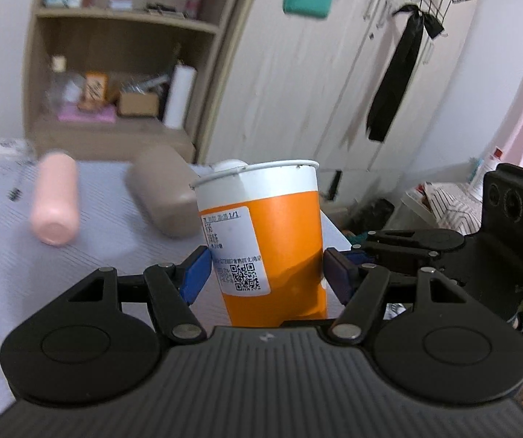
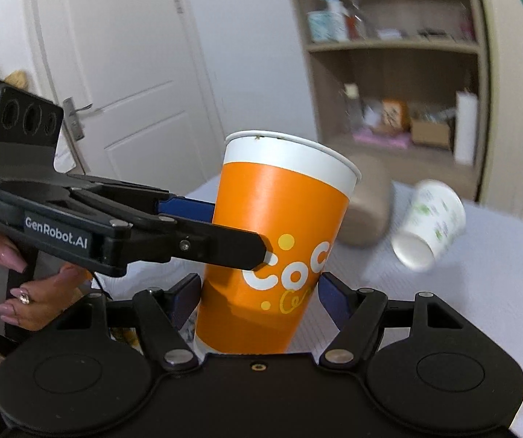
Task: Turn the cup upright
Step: 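Lower the upright orange cup onto the cloth with the right tool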
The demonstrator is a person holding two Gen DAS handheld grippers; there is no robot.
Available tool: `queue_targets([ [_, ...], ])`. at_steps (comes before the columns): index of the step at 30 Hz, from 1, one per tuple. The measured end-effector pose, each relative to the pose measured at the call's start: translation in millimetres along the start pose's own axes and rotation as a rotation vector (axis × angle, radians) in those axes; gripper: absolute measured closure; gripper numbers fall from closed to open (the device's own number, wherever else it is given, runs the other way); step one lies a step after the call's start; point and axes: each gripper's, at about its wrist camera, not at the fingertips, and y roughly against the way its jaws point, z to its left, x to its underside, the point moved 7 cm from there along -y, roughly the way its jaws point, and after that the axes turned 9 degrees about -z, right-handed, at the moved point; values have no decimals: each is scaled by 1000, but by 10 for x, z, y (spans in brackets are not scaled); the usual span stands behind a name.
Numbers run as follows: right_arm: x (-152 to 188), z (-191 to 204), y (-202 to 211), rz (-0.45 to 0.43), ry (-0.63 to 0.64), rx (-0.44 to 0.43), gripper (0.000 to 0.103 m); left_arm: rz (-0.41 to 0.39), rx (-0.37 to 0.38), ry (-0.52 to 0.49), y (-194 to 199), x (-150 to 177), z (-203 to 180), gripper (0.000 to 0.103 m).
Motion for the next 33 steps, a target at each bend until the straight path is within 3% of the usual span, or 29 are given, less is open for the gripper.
queue_targets([
  [7,-96,248,-285,-66,190,71,27,-87,-76,-55,125,-88,176,37],
  [16,-85,252,-678,-184,442,250,27,-172,-104,-126,-84,-126,382,36],
  [26,22,-51,-1036,-107,403,255,27,-140,-92,-99,-477,14,638,36],
  [33,68,-137,-1030,-104,376,243,27,-137,-78,-103,-526,55,575,36],
])
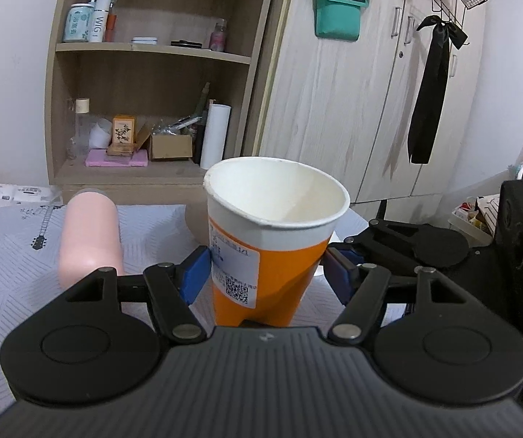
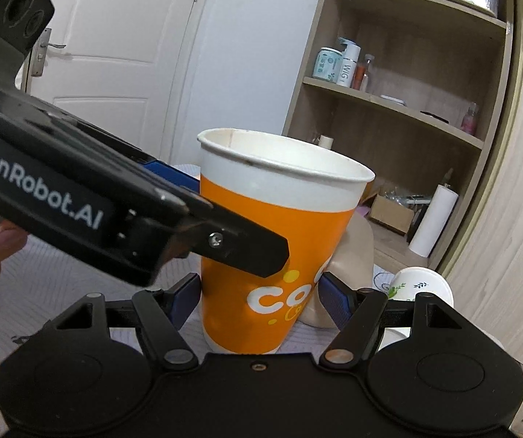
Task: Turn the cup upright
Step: 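Lower the upright orange cup onto the cloth with the right tool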
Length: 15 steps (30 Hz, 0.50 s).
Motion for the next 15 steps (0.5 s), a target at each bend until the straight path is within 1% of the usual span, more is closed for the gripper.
queue_targets([
  [3,17,-4,26,0,-13,5,27,1,0,5,6,10,-32,36],
  [9,21,-39,26,-2,-39,10,25,15,15,65,27,26,-38,35],
  [11,27,-40,37,-5,-39,3,22,16,22,63,48,28,-62,33],
  [13,25,-40,40,-4,-45,-3,17,23,28,62,55,43,-87,32],
  [15,15,-36,49,-10,-45,-3,16,30,25,58,50,56,-99,31],
])
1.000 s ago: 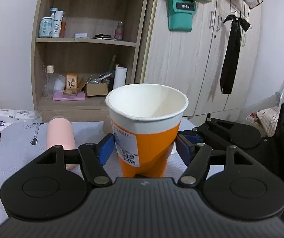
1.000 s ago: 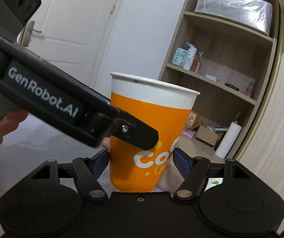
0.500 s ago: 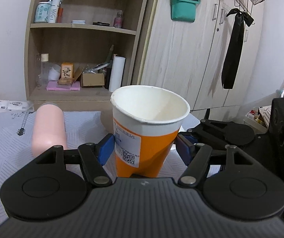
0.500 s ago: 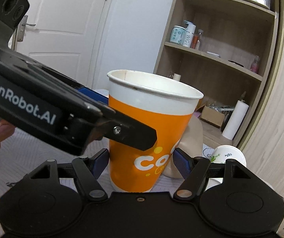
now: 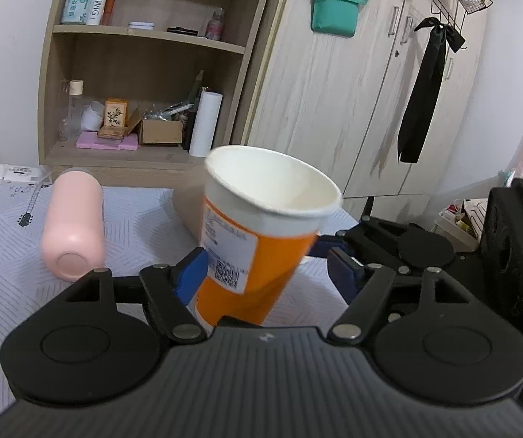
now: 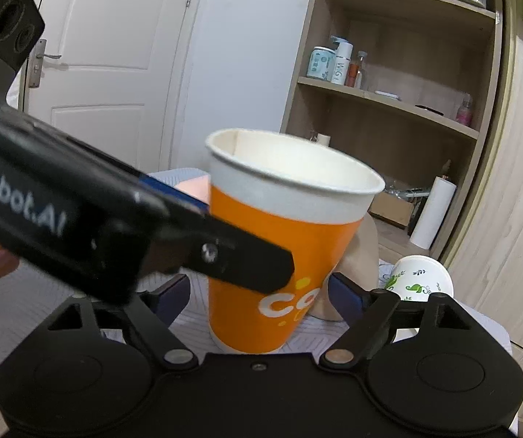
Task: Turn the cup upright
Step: 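Lower the upright orange cup onto the cloth with the right tool, then open the right tool and pull it back from the orange cup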
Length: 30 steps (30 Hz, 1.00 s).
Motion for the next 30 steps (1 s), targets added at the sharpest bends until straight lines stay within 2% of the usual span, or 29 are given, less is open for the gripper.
queue_targets([
  [12,52,-57,69,16,-40,18,16,8,-3,11,65,-8,6,28],
  [16,95,-64,216,13,-80,19,16,15,-17,16,166,-12,7,22],
  [19,87,-34,336,-7,-99,13,16,19,-51,1,246,-14,24,22],
  [30,-42,-39,804,-44,-116,59,16,13,-85,-2,684,-100,-76,17],
])
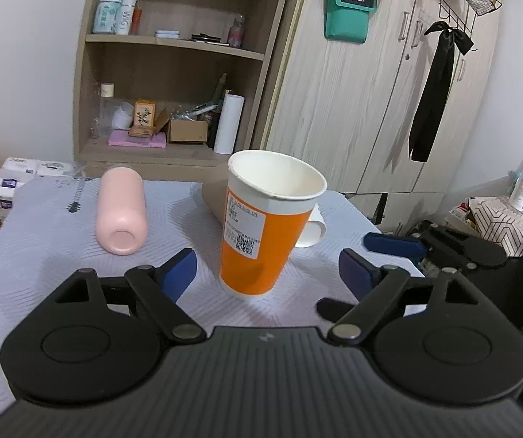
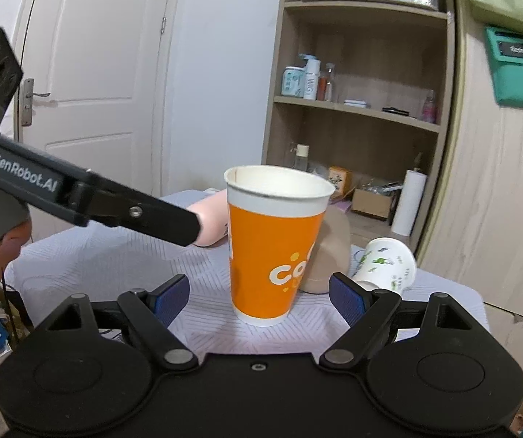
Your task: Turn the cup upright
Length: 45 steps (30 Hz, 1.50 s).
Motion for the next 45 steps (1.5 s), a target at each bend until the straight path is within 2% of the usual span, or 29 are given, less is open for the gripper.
queue_targets([
  [6,-108,-33,252,36,-73,72,16,-7,-69,-56,333,-29,-104,11],
  [11,-237,57,464,31,-75,103,16,2,-117,-79,566,-28,-167,7],
  [14,-284,114,575,32,-81,135,15,7,-149,-82,682,-15,-173,0],
  [20,-328,174,729,26,-104,185,14,43,-216,-80,815,47,-131,0],
  [23,-329,192,779,26,-107,232,10,57,-252,-64,865,69,-85,0],
  [28,-325,171,868,31,-124,291,9,98,-362,-54,916,84,56,0],
  [31,-319,143,899,34,-140,315,9,109,-375,-57,945,89,101,0],
  [36,-314,126,981,19,-173,347,0,49,-402,-65,1062,68,89,0],
  [45,-231,161,1046,35,-196,395,0,-39,-454,-87,1228,68,65,0],
])
